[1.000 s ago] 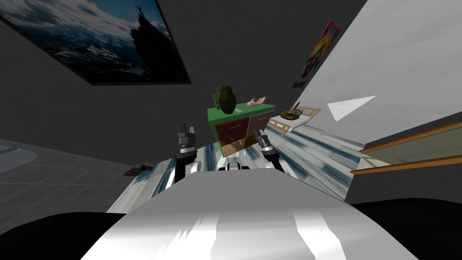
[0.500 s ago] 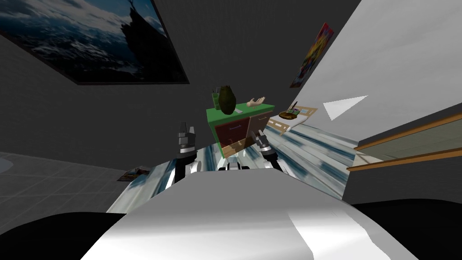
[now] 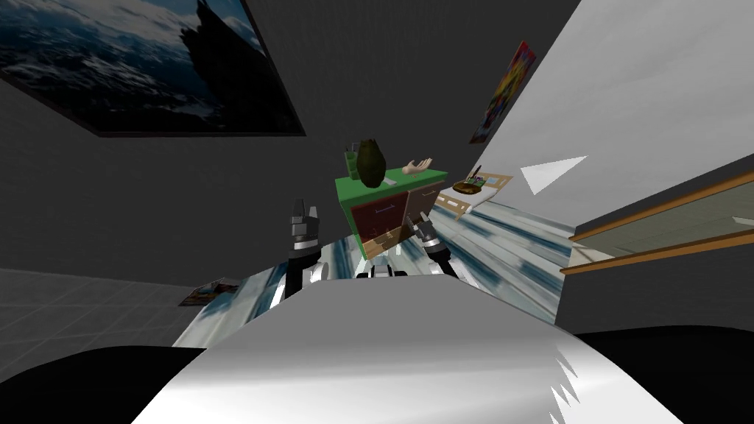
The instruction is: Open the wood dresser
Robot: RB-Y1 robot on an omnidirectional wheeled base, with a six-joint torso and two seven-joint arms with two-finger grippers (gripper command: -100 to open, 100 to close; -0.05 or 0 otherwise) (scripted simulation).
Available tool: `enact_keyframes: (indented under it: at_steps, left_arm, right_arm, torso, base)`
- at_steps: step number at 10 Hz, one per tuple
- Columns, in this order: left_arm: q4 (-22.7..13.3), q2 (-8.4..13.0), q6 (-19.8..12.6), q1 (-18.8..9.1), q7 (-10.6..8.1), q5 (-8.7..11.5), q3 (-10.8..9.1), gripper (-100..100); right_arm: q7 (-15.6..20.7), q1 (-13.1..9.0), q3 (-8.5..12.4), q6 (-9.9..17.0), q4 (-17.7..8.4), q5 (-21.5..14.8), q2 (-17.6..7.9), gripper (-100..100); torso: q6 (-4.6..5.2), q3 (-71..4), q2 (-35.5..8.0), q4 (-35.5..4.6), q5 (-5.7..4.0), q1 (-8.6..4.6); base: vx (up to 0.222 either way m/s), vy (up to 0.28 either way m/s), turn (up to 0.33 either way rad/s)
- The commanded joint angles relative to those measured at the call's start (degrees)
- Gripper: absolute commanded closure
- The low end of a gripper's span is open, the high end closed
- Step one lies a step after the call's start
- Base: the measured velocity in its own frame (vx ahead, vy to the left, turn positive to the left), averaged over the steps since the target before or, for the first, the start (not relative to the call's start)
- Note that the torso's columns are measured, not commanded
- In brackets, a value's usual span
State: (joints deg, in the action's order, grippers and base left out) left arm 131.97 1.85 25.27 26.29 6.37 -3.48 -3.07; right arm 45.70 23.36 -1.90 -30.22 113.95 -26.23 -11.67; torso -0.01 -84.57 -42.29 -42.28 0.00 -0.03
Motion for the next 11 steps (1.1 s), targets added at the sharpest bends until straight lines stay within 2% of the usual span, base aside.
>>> enact_keyframes:
  at_steps: [1,4,5,6,7,8,9,10,11]
  left_arm:
    - [0.0,0.0,0.0,0.0,0.00,0.0,0.00,0]
    - [0.0,0.0,0.0,0.0,0.00,0.0,0.00,0]
    - [0.0,0.0,0.0,0.0,0.00,0.0,0.00,0]
    - [0.0,0.0,0.0,0.0,0.00,0.0,0.00,0]
    - [0.0,0.0,0.0,0.0,0.00,0.0,0.00,0]
    - [0.0,0.0,0.0,0.0,0.00,0.0,0.00,0]
    - [0.0,0.0,0.0,0.0,0.00,0.0,0.00,0]
    - [0.0,0.0,0.0,0.0,0.00,0.0,0.00,0]
    - [0.0,0.0,0.0,0.0,0.00,0.0,0.00,0]
  right_arm:
    - [4.3,-0.7,-0.1,-0.9,-1.3,-1.8,-0.1,-100]
    - [9.3,-2.0,-0.3,-2.3,-3.8,-5.0,-0.3,-100]
    - [10.8,-2.0,-0.3,-2.3,-3.8,-5.0,-0.3,-100]
    - [12.6,-2.6,-0.4,-3.0,-5.1,-6.7,-0.3,-100]
    - [14.1,-2.6,-0.4,-3.0,-5.1,-6.7,-0.3,-100]
    - [15.8,-3.2,-0.5,-3.8,-6.4,-8.2,-0.2,-100]
    - [17.3,-3.2,-0.5,-3.8,-6.4,-8.2,-0.2,-100]
    - [19.0,-3.9,-0.6,-4.5,-7.7,-9.8,-0.1,-100]
    - [20.5,-3.9,-0.6,-4.5,-7.7,-9.8,-0.1,-100]
  torso:
    - [0.01,0.0,0.0,0.0,0.00,0.02]
    - [0.00,0.0,0.0,0.0,0.00,0.01]
    - [0.01,0.0,0.0,0.0,0.00,0.04]
    - [0.00,0.0,0.0,0.0,0.01,0.02]
    - [0.01,0.0,0.0,0.0,0.01,0.05]
    - [0.00,0.0,0.0,0.0,0.00,0.02]
    - [0.01,0.0,0.0,0.0,0.00,0.02]
    - [0.00,0.0,0.0,0.0,0.00,0.02]
    - [0.01,0.0,0.0,0.0,0.01,0.05]
  base:
    - [0.029,0.041,-0.043]
    - [0.038,0.044,-0.070]
    - [0.030,0.043,-0.039]
    - [0.036,0.051,-0.077]
    - [0.033,0.045,-0.039]
    - [0.041,0.045,-0.080]
    - [0.034,0.044,-0.042]
    - [0.033,0.051,-0.067]
    - [0.027,0.043,-0.045]
